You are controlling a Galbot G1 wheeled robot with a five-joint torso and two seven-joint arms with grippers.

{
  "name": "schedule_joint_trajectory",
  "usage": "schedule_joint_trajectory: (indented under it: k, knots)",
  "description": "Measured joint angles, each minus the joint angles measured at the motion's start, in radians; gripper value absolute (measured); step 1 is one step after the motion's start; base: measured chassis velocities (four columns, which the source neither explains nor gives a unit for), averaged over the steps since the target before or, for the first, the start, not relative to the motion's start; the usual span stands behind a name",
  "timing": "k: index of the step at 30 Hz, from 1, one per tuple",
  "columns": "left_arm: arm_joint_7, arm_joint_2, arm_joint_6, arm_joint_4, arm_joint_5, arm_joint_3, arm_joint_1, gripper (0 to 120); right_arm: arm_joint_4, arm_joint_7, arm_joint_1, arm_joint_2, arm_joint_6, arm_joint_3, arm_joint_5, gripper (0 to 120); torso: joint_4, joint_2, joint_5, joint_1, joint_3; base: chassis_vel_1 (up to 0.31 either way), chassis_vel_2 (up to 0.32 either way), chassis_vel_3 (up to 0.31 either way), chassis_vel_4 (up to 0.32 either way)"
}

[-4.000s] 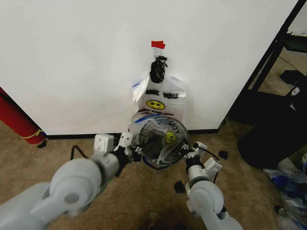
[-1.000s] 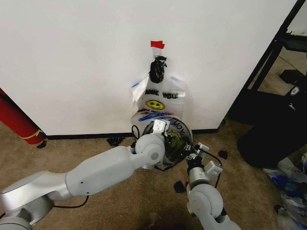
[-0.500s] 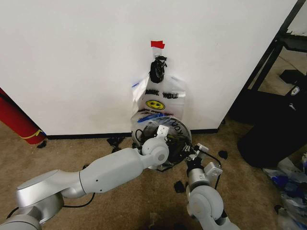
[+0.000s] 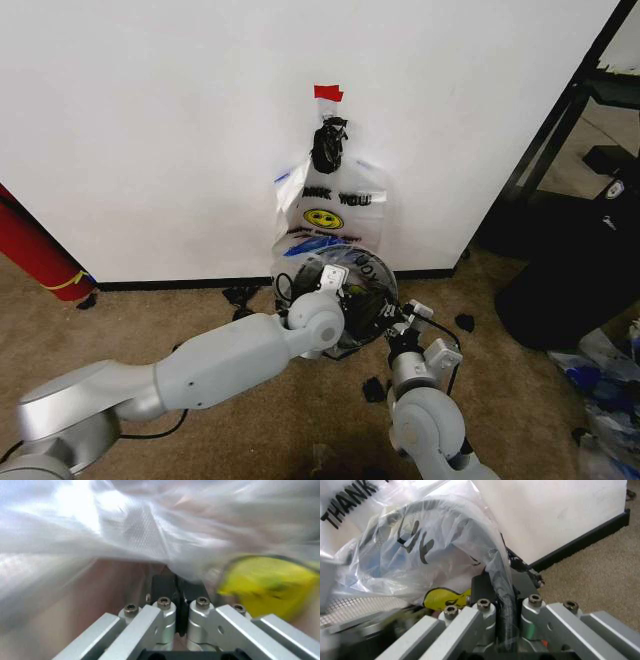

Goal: Pick up the garbage bag from the wall and place it over the trash bin.

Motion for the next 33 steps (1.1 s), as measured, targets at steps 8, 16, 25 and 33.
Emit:
schedule_joint_trajectory:
  k: [8,16,25,33]
  knots:
    - [0.012,0.076,-0.036,-0.148,0.028,-0.038,0.024,0,-0.001,0.004,0.004,0.005,-0.002,0.0,0.001,0,0.0,0.0,-0.0001,0.0,0.0,0.0,0.0,0.0,0.0]
    - [0.008,0.059,-0.072,-0.147,0.089,-0.067,0.021,0,-0.001,0.004,0.002,0.012,-0.003,-0.001,-0.001,0,-0.0002,0.0,-0.0001,0.0,0.0,0.0,0.0,0.0,0.0]
    - [0.008,0.038,-0.045,-0.108,0.102,-0.044,0.045,0,0.003,0.006,0.003,0.01,-0.006,-0.001,-0.001,0,-0.0002,0.0,-0.0002,0.0,0.0,0.0,0.0,0.0,0.0]
    - [0.011,0.018,-0.033,-0.054,0.119,-0.034,0.037,0,0.004,0.004,0.001,0.012,-0.005,-0.006,-0.002,0,-0.0001,0.0,-0.0001,0.0,0.0,0.0,0.0,0.0,0.0]
